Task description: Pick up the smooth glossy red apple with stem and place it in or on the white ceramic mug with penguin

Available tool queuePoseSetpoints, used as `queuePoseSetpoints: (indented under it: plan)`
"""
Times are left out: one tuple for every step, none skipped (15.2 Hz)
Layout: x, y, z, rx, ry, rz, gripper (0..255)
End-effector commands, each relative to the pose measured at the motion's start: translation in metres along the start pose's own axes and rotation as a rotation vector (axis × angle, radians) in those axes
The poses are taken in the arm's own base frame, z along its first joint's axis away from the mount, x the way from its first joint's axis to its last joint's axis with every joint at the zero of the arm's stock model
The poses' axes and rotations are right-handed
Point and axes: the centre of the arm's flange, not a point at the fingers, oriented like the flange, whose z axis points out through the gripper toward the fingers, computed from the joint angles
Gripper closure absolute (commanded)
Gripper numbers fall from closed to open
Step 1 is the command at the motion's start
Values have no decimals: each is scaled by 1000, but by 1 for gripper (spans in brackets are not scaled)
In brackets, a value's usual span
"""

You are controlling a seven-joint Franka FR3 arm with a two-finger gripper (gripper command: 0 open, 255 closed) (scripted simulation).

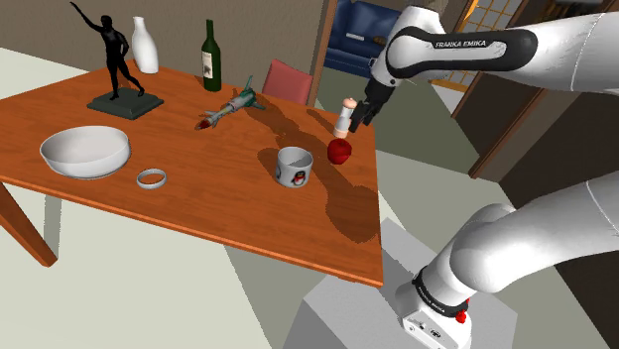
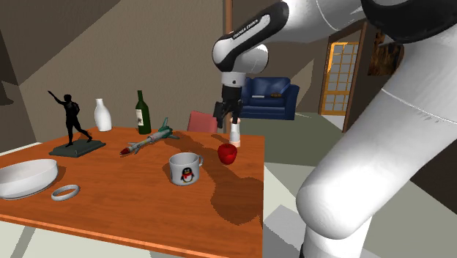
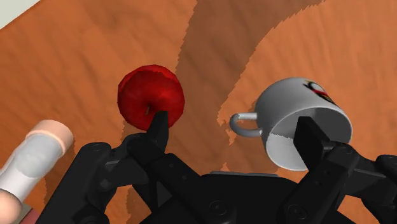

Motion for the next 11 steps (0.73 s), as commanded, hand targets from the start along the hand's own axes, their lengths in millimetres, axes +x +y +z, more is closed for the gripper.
queuePoseSetpoints:
  plan:
    - [13,20,18,0,5,12,0]
    - [18,29,26,1,7,18,0]
    - [24,38,34,3,9,24,0]
    - [29,47,42,4,11,30,0]
    - [35,56,49,5,13,36,0]
    - [40,65,57,6,15,42,0]
    - [45,74,65,7,17,48,0]
    - [51,84,73,8,19,53,0]
    - [56,93,81,9,21,59,0]
    - [59,98,85,10,22,63,0]
    - [59,98,90,10,22,63,0]
